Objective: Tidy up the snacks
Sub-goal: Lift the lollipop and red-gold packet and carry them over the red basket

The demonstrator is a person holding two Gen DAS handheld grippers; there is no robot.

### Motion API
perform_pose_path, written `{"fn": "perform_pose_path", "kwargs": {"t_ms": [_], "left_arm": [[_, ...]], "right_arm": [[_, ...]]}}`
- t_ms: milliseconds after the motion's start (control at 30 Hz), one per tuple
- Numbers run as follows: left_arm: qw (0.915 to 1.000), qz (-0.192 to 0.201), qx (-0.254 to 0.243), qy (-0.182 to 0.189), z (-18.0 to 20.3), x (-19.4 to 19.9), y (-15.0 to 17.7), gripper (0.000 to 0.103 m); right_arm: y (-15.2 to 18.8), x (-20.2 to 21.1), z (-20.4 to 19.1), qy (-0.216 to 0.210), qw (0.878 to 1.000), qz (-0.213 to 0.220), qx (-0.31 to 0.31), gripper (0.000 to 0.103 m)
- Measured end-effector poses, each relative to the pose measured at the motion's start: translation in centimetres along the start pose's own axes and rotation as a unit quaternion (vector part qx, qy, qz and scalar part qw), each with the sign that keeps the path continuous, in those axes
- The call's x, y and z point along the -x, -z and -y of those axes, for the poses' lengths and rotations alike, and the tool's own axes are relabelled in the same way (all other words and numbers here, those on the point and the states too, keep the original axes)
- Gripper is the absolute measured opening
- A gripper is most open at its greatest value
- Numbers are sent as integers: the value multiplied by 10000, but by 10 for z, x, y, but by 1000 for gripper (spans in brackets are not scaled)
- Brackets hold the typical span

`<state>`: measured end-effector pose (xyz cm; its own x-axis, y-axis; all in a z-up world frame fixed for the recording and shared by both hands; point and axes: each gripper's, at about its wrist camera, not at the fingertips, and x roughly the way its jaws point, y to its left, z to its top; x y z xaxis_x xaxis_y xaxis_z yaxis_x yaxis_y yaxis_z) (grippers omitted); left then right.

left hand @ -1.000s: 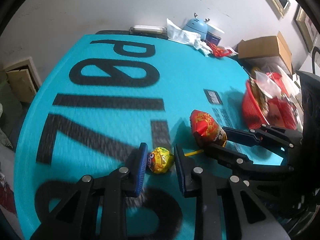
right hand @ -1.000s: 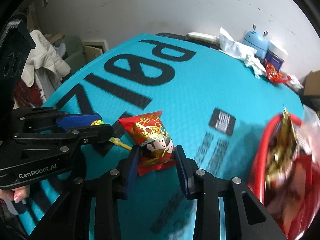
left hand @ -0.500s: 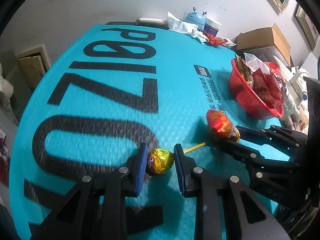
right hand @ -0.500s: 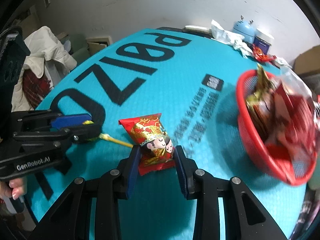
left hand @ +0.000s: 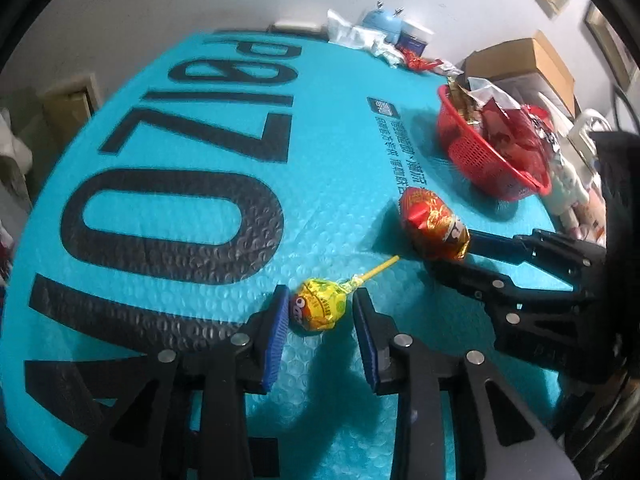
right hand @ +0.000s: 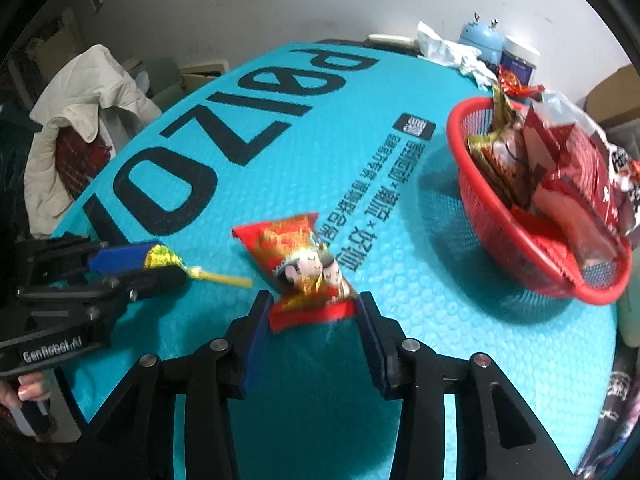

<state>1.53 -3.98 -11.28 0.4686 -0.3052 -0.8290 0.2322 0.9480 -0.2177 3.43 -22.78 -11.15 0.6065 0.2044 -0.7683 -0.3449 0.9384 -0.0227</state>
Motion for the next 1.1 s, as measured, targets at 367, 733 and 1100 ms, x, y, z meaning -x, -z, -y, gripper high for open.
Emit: {"fn": "perform_pose_path", "kwargs": {"t_ms": [367, 733, 1100], "left_arm": [[9994, 254, -84, 223, 2, 10, 7, 48], [9989, 168, -414, 156, -1, -4, -5, 48], [9952, 540, -696, -435, 11, -3, 8, 37]], "right_arm": [[-9, 9, 0, -203, 9988, 197, 406, 61], [-21, -15, -7, -459, 9952, -7, 862, 63], [-12, -13, -5, -188, 9960, 162, 859, 43]]}}
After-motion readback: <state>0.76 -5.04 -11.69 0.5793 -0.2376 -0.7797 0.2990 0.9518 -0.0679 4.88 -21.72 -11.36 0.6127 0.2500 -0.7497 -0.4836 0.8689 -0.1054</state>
